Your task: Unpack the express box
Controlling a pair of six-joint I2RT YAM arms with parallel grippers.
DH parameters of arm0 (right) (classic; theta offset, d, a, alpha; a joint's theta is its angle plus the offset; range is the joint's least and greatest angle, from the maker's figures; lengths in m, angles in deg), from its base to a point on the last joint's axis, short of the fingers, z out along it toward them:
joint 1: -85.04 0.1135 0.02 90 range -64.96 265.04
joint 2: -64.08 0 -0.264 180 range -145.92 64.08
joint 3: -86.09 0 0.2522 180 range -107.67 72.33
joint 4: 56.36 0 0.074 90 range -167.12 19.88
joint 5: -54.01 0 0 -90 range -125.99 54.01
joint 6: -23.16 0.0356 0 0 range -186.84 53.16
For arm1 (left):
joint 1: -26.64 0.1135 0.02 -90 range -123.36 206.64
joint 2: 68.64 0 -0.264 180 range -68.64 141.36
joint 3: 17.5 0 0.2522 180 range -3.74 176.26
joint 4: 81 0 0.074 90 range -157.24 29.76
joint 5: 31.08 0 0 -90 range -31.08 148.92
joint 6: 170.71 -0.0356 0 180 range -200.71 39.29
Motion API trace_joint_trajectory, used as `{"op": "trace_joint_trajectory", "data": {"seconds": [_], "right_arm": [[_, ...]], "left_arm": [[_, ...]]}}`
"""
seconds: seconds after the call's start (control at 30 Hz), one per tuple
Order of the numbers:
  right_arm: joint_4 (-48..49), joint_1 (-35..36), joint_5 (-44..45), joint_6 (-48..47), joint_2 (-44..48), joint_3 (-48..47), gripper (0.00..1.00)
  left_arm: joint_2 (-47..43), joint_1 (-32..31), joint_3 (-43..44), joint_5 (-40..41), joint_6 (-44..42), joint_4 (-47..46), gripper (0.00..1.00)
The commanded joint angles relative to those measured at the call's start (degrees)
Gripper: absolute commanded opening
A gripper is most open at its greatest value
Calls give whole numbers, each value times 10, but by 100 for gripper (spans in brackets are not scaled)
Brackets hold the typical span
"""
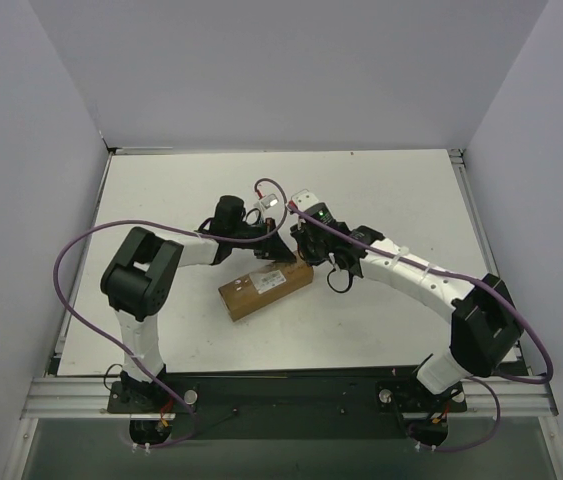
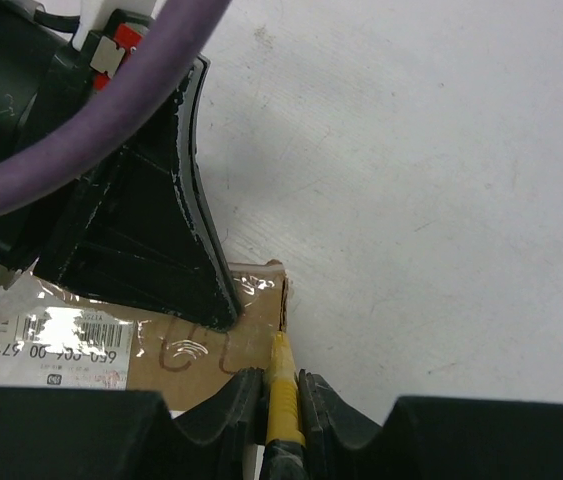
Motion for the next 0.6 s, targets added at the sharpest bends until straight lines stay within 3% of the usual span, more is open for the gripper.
{"op": "trace_joint_trajectory", "data": {"seconds": [0.0, 0.37, 0.57], "right_arm": [[-99, 13, 14, 27, 22, -25, 0], [-121, 27, 30, 37, 44, -22, 0], [-104, 27, 89, 11, 64, -68, 0]], "left_arm": [[7, -3, -1, 105, -40, 39, 0], [-11, -8, -19, 145, -53, 56, 0], [-12, -14, -4, 109, -57, 42, 0]]}}
